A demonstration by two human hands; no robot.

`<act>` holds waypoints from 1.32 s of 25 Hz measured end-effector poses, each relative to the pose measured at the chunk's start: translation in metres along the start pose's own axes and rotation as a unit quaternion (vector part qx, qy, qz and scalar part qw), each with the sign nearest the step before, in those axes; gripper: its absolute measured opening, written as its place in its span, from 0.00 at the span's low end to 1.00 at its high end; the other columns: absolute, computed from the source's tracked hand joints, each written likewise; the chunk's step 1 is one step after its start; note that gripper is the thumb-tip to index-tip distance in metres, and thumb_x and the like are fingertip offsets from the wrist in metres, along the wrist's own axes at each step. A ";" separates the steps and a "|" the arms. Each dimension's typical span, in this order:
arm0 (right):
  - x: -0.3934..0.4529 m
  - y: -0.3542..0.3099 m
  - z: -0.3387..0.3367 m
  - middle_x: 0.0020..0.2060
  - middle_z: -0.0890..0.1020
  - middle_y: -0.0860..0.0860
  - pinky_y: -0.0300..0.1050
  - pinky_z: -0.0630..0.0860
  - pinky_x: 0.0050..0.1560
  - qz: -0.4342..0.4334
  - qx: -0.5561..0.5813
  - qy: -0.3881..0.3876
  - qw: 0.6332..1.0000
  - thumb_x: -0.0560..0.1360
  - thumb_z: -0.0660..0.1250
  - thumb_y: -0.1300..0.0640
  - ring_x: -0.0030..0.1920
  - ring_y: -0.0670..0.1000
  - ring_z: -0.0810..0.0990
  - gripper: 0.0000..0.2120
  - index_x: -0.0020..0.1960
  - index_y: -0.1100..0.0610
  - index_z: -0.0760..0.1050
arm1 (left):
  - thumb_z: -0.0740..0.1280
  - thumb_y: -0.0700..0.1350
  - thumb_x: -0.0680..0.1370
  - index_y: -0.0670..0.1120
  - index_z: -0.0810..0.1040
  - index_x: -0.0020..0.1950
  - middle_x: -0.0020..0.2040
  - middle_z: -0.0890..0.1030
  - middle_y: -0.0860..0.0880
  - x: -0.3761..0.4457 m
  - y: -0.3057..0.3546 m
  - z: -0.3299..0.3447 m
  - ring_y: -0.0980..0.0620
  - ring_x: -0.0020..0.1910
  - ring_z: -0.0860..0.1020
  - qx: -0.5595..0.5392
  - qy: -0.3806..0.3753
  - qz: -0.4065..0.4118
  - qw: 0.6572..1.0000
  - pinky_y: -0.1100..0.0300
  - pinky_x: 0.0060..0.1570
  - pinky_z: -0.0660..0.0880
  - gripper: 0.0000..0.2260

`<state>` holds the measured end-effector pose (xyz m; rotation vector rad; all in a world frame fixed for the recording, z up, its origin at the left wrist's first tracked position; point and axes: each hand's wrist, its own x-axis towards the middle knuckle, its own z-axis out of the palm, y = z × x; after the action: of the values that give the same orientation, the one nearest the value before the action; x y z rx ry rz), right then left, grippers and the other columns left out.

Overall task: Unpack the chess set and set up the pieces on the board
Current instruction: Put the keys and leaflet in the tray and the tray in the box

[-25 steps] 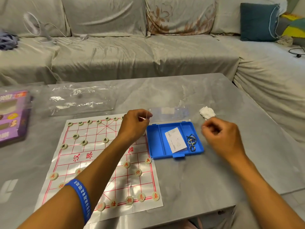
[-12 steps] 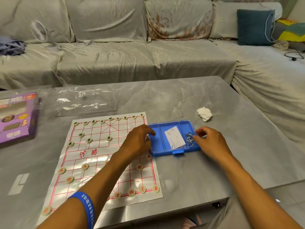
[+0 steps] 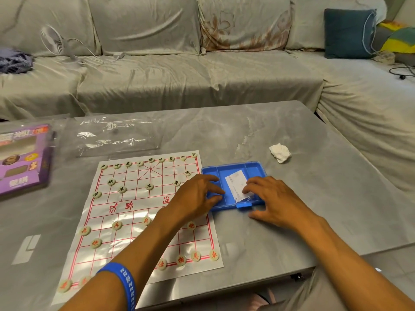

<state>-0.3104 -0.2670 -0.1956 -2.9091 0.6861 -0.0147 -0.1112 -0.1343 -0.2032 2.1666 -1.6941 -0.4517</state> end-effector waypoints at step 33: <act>0.030 -0.029 -0.024 0.45 0.84 0.56 0.52 0.79 0.40 0.348 0.720 0.105 0.591 0.75 0.68 0.57 0.43 0.55 0.82 0.11 0.56 0.59 0.76 | 0.69 0.55 0.75 0.56 0.74 0.64 0.72 0.67 0.56 -0.033 0.005 -0.027 0.55 0.70 0.64 -0.098 0.059 -0.013 0.993 0.58 0.65 0.65 0.18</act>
<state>-0.2714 -0.2581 -0.1687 -0.9693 1.0553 -0.5371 -0.1105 -0.1012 -0.1762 2.0332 -1.4951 -0.4662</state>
